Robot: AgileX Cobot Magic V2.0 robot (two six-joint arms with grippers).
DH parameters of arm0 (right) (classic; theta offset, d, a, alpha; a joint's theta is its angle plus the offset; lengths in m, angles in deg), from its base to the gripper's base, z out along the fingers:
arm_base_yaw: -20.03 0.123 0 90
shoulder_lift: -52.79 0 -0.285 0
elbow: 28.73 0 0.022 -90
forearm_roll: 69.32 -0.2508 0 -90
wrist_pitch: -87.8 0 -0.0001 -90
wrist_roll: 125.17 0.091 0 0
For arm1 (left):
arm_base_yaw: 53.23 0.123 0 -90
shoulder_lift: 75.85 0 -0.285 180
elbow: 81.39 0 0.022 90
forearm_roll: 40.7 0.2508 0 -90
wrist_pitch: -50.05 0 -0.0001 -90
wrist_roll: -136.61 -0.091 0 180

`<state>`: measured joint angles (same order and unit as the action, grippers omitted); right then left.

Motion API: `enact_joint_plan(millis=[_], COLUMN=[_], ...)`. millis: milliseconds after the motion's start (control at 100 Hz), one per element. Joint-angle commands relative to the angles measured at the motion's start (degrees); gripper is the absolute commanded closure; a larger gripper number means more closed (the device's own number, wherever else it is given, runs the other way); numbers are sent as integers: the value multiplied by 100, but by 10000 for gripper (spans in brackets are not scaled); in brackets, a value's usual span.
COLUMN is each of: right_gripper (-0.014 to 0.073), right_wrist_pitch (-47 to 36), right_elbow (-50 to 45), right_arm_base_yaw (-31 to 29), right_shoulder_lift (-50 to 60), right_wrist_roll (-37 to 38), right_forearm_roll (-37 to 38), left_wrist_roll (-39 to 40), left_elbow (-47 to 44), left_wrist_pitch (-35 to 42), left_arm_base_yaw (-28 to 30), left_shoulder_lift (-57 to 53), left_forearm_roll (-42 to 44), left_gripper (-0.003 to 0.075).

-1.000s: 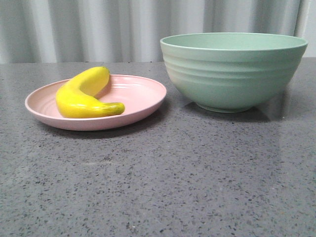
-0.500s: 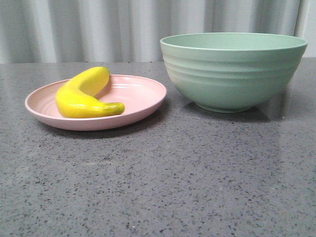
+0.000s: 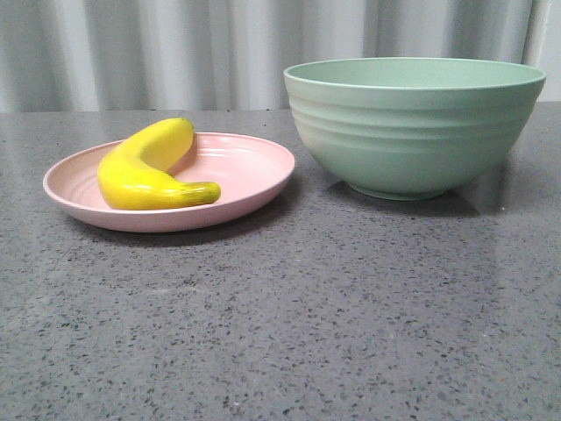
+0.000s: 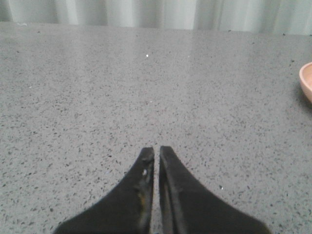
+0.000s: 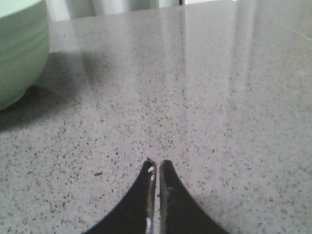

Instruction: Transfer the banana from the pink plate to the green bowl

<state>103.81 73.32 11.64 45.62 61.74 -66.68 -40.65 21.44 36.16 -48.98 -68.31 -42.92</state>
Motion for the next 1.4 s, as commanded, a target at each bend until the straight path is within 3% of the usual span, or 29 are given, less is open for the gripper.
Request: enact_joint_plan(millis=[0, 520, 820, 1390], right_gripper=[666, 666, 666, 666], right_wrist_pitch=[-561, -1015, -1814, -1716], right_elbow=[-147, -147, -147, -147], right_arm_base_yaw=[-40, -40, -40, -29], right_shoulder_lift=[99, 99, 99, 99], right_wrist_roll=[-27, -27, -27, -27], right_forearm_roll=[9, -79, 20, 20], left_wrist_roll=[-3, -3, -3, -3], left_elbow=[-163, -163, -163, -163], left_wrist_pitch=[586, 790, 973, 999], left_arm_base_yaw=[-8, -8, -8, -8], left_shoulder_lift=[-183, -183, -183, -183], left_forearm_roll=[-112, -112, -274, -279], left_gripper=[739, 739, 739, 739])
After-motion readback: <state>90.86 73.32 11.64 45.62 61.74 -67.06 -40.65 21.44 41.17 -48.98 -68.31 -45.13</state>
